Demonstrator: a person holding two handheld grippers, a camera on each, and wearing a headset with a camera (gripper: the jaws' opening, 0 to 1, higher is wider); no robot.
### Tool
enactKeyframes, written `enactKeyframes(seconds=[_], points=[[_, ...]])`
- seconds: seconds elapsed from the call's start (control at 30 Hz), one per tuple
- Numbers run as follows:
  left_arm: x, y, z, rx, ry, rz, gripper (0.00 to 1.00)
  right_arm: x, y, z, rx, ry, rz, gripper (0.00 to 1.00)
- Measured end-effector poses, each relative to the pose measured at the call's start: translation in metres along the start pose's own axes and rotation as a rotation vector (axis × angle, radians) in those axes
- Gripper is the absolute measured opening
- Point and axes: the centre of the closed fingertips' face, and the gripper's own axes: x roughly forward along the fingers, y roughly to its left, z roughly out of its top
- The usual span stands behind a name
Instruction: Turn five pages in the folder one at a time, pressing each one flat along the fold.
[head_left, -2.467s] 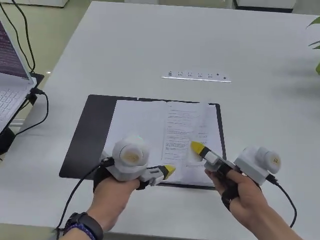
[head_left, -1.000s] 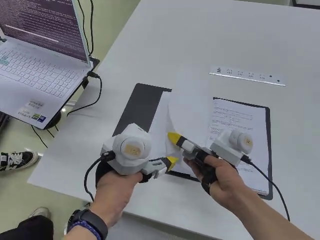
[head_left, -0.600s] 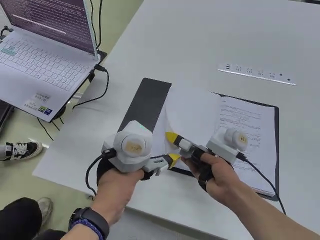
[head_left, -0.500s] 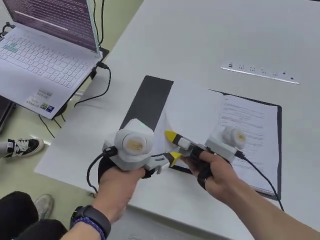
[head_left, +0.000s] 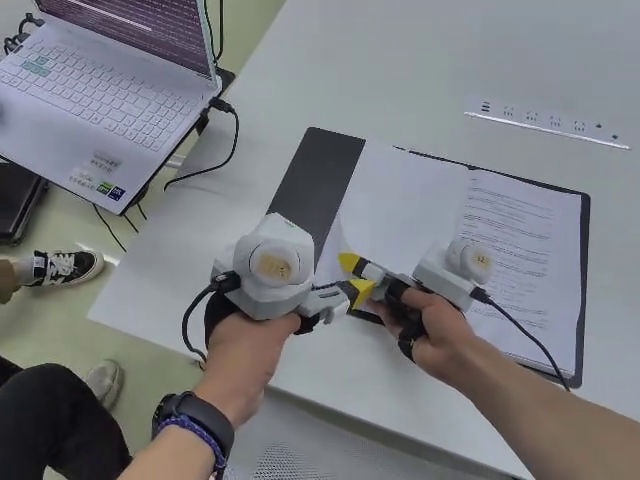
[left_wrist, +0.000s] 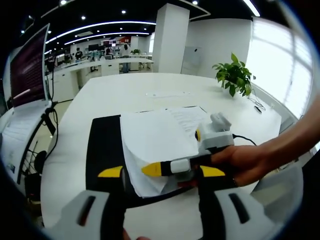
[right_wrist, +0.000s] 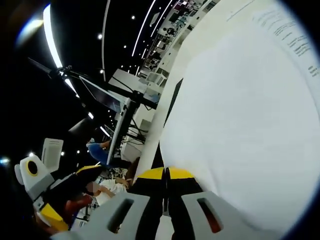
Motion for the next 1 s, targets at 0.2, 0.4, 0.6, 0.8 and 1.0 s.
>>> enactKeyframes(seconds=[0.2,0.4,0.6,0.8,1.0], points=[[0.000,0.000,0.001,-0.004,0.000,0.002,0.58,0.002,-0.011,-0.006,0.039,-0.005,-0.018,0.01],[0.003,-0.001,-0.001,-0.001,0.011,-0.003,0.57,0.001,0.007,-0.005,0.036,-0.008,0.067,0.18],[0.006,-0.003,0.002,0.002,0.006,-0.011,0.56,0.000,0.015,-0.006,0.034,-0.011,0.102,0.28],[0.007,-0.001,-0.002,0.008,0.002,-0.011,0.52,-0.015,0.025,0.006,-0.085,-0.017,0.121,0.38],[0.010,0.008,-0.007,-0.014,0.001,-0.001,0.47,-0.048,0.005,0.036,-0.116,-0.112,0.039,0.31]])
